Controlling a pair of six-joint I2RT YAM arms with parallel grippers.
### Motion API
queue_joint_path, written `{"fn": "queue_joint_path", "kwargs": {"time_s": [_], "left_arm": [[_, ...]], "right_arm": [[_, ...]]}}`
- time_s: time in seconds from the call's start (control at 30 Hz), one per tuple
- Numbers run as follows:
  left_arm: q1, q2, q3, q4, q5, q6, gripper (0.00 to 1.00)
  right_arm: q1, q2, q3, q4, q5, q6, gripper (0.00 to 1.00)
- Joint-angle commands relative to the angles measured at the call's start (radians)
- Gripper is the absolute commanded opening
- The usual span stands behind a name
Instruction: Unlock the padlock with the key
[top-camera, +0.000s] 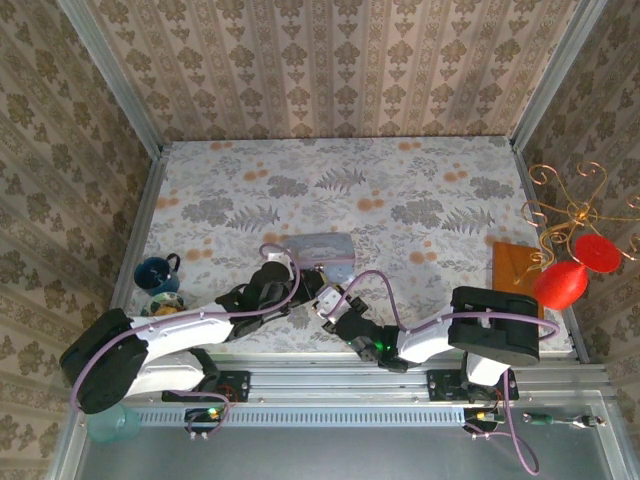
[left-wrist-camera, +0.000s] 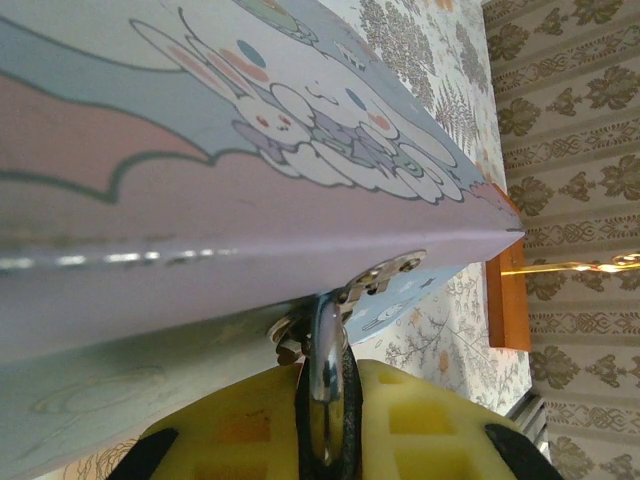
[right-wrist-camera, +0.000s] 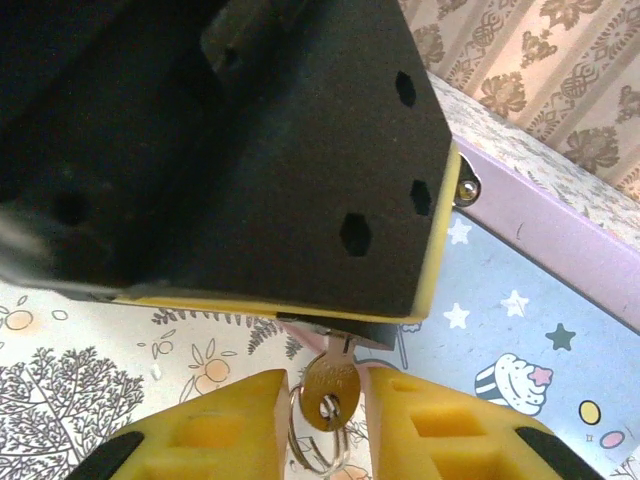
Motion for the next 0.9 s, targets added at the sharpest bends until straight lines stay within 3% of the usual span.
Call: {"fn": "queue_joint_path", "kwargs": {"time_s": [0.0,0.33,0.77,0.83,0.87], "left_arm": [[-0.012,0.002,0.038,0.064,0.009,0.008,0.0],[-0.017,0.039,0.046,0.083,0.017,0.005,0.0],[-0.021,0.05,0.049,0.083,0.012,0.01,0.0],[-0.02,0.054,0.049,0.08,0.01,0.013,0.0],[-0.02,0.056,0.049,0.079,0.009,0.015,0.0]], "right_arm": [[-0.008,0.006,0.008,0.042,0.072,0.024,0.26],[-0.016,-0.05,-0.008,0.039,0.053,0.098,0.15],[-0.018,-0.083,-0.009,0.01,0.037,0.161,0.13],[-0.034,-0.111,-0.023,-0.003,-0.008,0.237,0.12],[-0.055,-0.141,-0.045,-0.008,-0.092,0.307,0.12]]}}
